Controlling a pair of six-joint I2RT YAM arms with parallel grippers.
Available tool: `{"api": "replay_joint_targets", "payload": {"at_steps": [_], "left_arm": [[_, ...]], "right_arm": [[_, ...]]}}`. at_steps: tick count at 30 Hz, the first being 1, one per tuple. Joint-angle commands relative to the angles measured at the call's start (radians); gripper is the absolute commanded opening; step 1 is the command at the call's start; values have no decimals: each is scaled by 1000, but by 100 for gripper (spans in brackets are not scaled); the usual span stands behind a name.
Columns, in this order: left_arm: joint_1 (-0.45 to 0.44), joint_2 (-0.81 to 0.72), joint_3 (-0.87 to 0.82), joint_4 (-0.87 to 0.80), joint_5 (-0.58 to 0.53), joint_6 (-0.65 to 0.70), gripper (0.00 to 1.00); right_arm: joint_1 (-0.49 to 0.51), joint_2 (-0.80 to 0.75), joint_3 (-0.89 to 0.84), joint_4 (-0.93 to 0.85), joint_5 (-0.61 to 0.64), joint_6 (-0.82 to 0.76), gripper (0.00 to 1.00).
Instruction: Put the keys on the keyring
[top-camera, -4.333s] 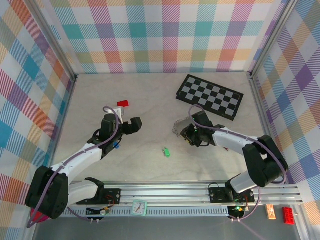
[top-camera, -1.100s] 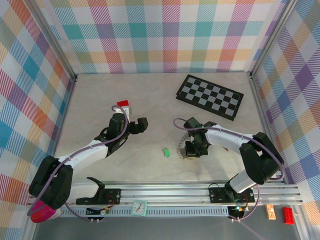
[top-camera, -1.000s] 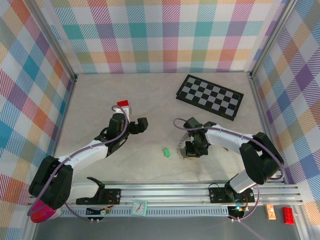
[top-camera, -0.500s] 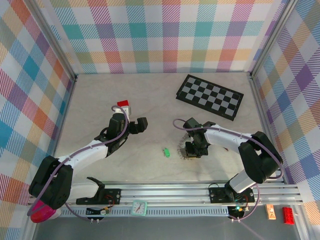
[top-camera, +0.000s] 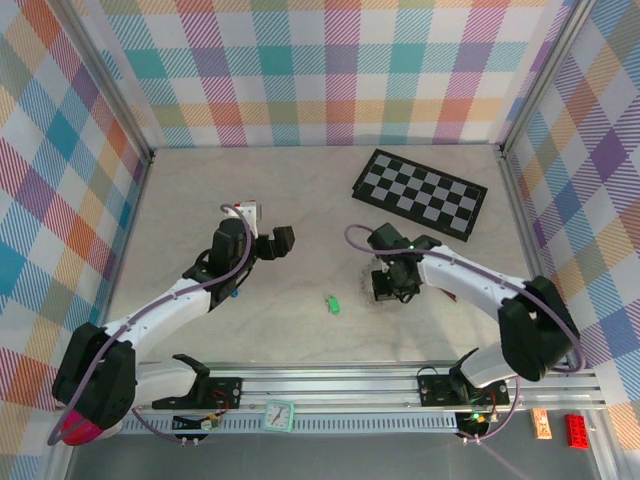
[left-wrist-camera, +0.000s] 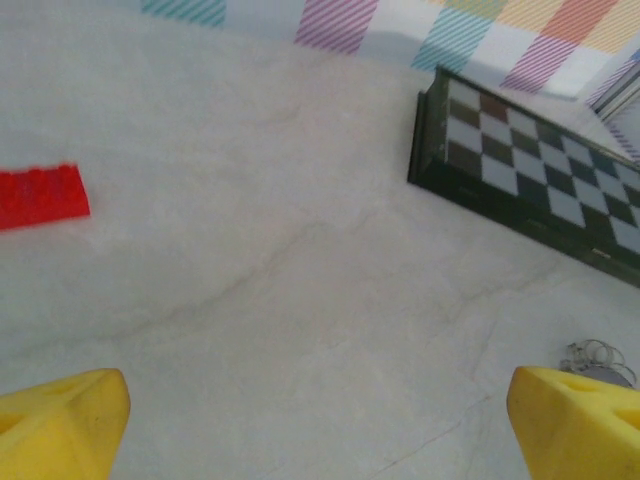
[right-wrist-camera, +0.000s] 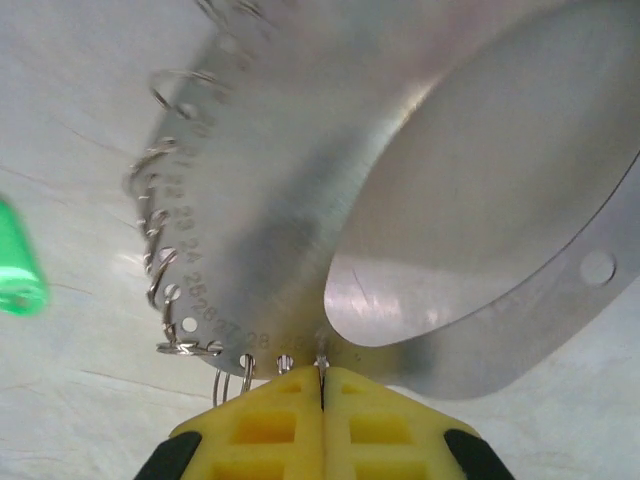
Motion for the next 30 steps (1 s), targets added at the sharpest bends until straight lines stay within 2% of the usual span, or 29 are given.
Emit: {"api": "replay_joint_targets", "payload": {"at_steps": [1, 8, 11, 16, 23, 26, 30], "left_arm": [[-14, -44, 54, -26, 36, 110, 92], [-14, -71, 134, -55, 75, 270, 89], [-14, -71, 184, -104, 40, 357, 89], [-15, -73, 242, -142, 16, 455, 88], [-15, -72, 256, -132, 39, 550, 76], [-13, -69, 256, -131, 67, 596, 73], [-13, -49, 283, -161, 141, 638, 71]], "right_arm": [[6, -103, 31, 127, 66, -166, 0], [5, -211, -7, 442, 80, -399, 0], [1, -209, -9, 525, 80, -481, 0], [-30, -188, 24, 577, 19, -571, 0], [-65, -180, 36, 626, -166, -699, 0], [-71, -168, 53, 612, -213, -737, 0], [-78, -144, 84, 565, -336, -816, 0]]}}
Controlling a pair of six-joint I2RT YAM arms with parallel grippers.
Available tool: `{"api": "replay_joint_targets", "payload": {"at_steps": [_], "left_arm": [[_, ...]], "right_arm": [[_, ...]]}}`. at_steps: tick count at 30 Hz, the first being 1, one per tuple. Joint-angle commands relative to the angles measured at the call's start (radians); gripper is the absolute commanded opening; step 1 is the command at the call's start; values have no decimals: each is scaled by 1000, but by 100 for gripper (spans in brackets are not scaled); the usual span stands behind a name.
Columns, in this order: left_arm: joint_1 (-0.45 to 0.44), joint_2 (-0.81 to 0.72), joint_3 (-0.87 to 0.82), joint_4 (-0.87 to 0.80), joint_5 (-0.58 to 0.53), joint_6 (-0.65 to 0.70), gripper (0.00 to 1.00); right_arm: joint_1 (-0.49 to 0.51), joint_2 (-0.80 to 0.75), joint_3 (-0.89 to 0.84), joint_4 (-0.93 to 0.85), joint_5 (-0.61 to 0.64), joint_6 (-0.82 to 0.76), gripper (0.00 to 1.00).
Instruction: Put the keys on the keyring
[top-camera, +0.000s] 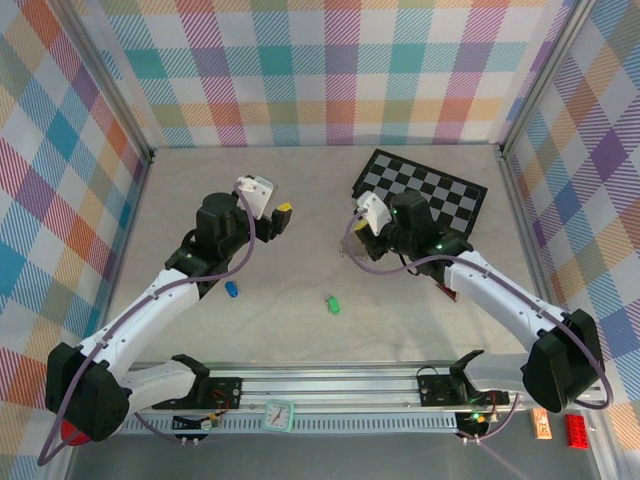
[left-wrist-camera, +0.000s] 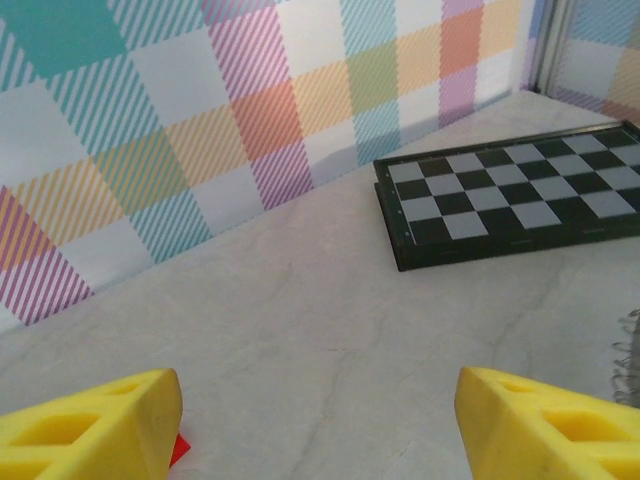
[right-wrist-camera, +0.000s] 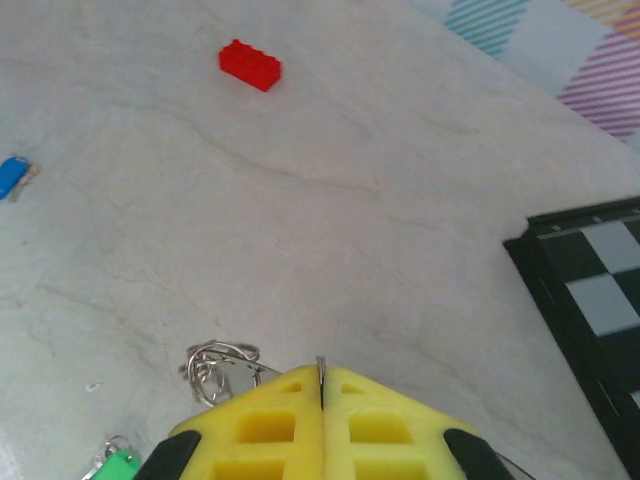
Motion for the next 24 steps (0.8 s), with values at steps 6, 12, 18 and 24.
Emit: {"api": "replay_joint_targets", "payload": {"at_steps": [6, 12, 18, 24], "left_arm": [[-8, 56, 52, -54, 289, 197, 57], [-8, 102, 22, -18, 470, 329, 47], [-8, 174, 42, -38, 618, 457, 43], [-9, 219, 27, -48, 784, 520, 40]], "right_arm": [[-4, 49, 91, -64, -315, -260, 0], [-6, 85, 116, -94, -416, -363, 0], [-5, 102, 124, -95, -501, -440, 0], [-6, 100, 121, -98, -553, -465, 0]]}}
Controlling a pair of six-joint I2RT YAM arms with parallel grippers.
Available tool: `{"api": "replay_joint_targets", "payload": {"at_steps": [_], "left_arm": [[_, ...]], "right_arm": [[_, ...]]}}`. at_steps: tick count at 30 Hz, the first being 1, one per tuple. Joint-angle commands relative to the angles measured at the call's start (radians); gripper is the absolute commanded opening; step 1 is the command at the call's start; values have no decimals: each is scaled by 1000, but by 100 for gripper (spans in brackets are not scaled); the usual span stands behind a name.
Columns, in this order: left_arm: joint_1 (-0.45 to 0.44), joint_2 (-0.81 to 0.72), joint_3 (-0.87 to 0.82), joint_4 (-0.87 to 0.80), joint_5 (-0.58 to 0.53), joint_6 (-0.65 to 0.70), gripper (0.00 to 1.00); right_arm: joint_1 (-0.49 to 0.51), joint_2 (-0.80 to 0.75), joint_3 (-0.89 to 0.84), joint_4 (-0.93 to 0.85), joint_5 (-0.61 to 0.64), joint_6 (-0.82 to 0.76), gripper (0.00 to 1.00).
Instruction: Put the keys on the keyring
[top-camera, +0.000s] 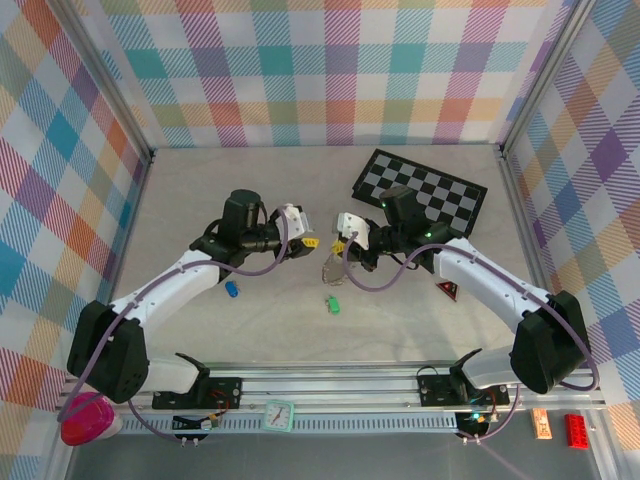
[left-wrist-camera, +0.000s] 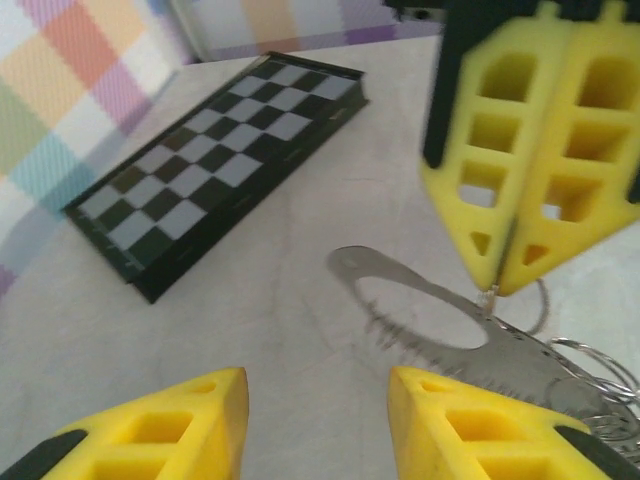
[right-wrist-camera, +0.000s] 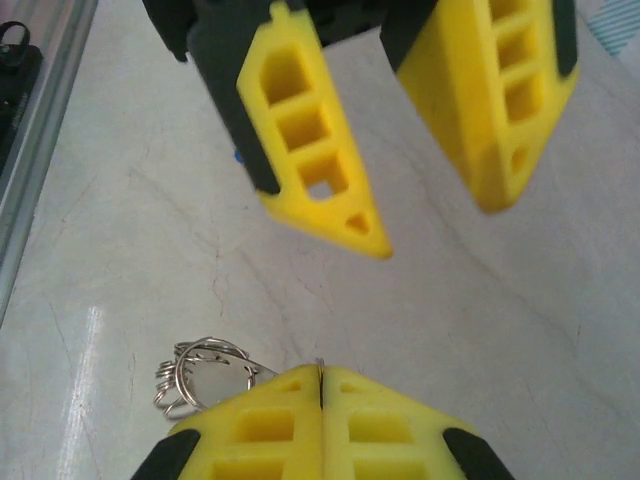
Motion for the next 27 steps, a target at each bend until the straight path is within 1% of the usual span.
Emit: {"api": "replay_joint_targets", "payload": {"at_steps": [1, 10, 14, 16, 18, 27], "left_arm": [[-9, 6, -5, 2, 163, 76, 40], [-11, 37, 10, -97, 259, 134, 37], [-12, 59, 24, -139, 274, 157, 36], [-14, 69, 29, -140, 274, 157, 33], [-15, 75, 33, -140, 275, 157, 32], [-16, 75, 39, -143, 304, 156, 31]], "right_arm": [[-4, -5, 40, 6, -100, -50, 0], [-3, -3, 33, 29, -136, -46, 0], [-1, 5, 33, 36, -152, -44, 0], [2, 11, 34, 38, -157, -44, 0], [7, 18, 38, 36, -154, -47, 0], [32, 52, 71, 7, -131, -70, 0]]}}
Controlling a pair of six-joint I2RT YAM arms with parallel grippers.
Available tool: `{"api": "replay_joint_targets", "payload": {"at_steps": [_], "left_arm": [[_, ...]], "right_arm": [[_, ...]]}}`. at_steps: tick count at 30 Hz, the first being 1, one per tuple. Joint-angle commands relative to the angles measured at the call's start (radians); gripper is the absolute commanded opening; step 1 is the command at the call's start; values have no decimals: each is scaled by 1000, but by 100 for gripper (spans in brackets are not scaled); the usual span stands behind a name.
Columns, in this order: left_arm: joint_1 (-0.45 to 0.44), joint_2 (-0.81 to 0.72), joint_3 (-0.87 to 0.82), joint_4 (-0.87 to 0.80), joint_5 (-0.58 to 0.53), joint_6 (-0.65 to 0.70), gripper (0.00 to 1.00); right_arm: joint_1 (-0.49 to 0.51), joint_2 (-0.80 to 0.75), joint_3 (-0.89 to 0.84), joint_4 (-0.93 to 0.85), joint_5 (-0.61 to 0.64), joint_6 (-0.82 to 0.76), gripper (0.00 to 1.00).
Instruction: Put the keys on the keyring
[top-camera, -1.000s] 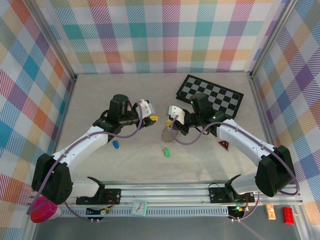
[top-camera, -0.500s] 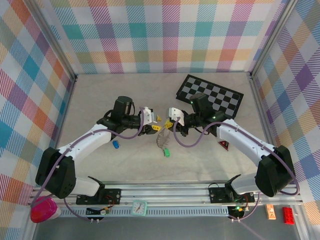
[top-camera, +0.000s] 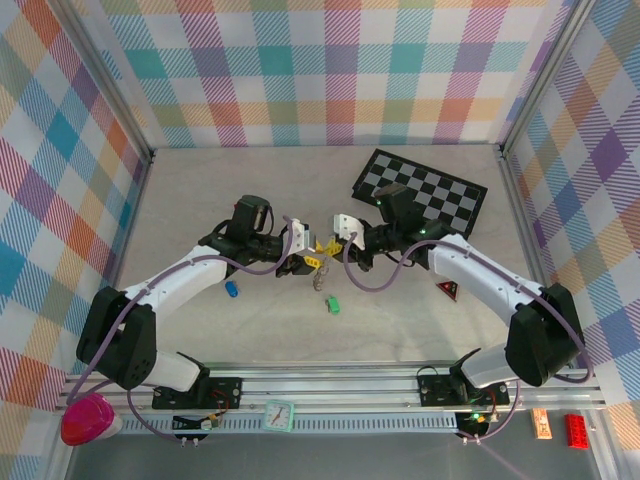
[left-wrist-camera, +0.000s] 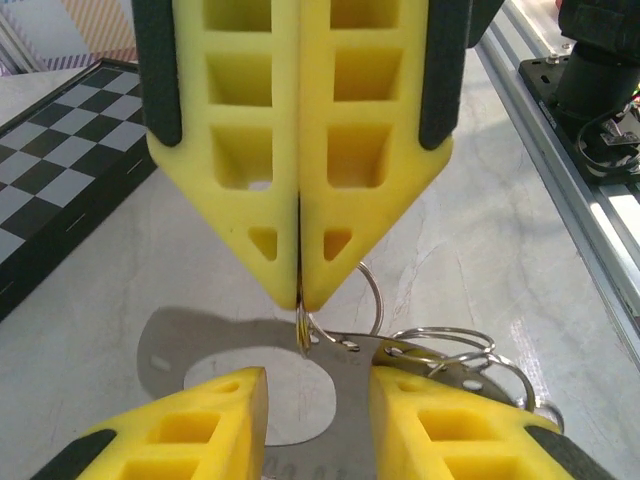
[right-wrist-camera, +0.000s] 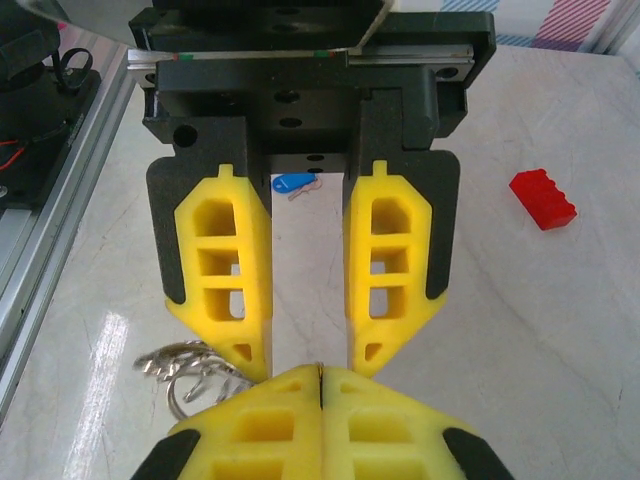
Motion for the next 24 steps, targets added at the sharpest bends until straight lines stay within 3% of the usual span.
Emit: {"api": "replay_joint_targets", "payload": {"at_steps": [1, 17, 20, 23, 24], "left_arm": [[-14, 3, 34, -10, 66, 26, 31], [-16, -9, 43, -7, 71, 18, 22], [-15, -7, 46, -4, 68, 9, 15], [-16, -3, 50, -9, 62, 9, 0], [-14, -1, 52, -14, 60, 9, 0]], "right_arm": [[14, 8, 44, -5, -38, -36, 0], [56, 43, 71, -66, 13, -74, 0], [60, 49, 74, -74, 11, -77, 0], [61, 48, 73, -72, 4, -72, 0], [61, 47, 73, -71, 5, -70, 0]]}}
